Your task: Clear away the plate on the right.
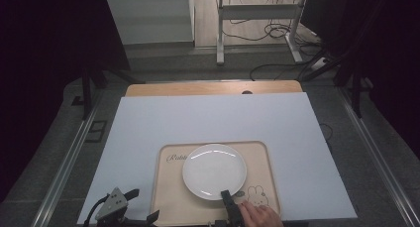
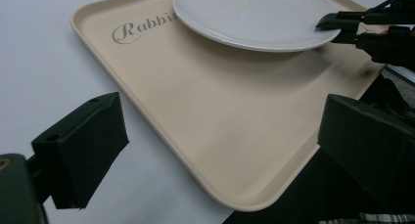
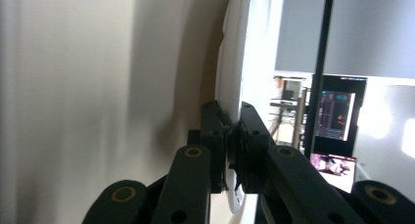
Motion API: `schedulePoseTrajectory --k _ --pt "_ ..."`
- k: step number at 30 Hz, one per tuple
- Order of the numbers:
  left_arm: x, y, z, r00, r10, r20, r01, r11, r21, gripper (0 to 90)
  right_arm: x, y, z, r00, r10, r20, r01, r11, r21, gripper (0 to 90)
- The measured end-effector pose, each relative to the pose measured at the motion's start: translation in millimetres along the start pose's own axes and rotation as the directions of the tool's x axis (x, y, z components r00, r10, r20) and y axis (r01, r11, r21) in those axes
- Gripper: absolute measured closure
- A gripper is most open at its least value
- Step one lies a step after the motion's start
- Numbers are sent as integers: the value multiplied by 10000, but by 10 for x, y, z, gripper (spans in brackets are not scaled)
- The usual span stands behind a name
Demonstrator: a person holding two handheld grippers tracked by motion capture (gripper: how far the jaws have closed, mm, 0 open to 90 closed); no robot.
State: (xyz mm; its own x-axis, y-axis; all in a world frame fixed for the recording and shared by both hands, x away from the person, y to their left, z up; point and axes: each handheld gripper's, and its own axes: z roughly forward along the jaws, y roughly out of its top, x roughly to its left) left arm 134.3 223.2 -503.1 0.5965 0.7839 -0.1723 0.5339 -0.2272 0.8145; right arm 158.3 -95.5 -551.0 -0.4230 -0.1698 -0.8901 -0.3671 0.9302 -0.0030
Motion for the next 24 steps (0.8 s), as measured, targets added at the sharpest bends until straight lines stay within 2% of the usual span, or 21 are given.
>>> schedulePoseTrajectory --k 9,15,21,24 --pt "0 0 1 10000 12 2 -12 10000 7 40 12 14 44 9981 108 -603 -106 9999 25 846" --pt "-1 0 0 10000 26 2 -26 10000 4 40 31 16 73 9945 18 -1047 -11 10000 71 811" --pt "-2 0 1 10000 34 -6 -34 10000 15 40 -2 8 80 9913 165 -1302 -157 9999 71 777" --pt "-3 1 2 10000 32 -6 -32 10000 27 40 -22 10 82 9915 220 -1283 -206 9997 122 729"
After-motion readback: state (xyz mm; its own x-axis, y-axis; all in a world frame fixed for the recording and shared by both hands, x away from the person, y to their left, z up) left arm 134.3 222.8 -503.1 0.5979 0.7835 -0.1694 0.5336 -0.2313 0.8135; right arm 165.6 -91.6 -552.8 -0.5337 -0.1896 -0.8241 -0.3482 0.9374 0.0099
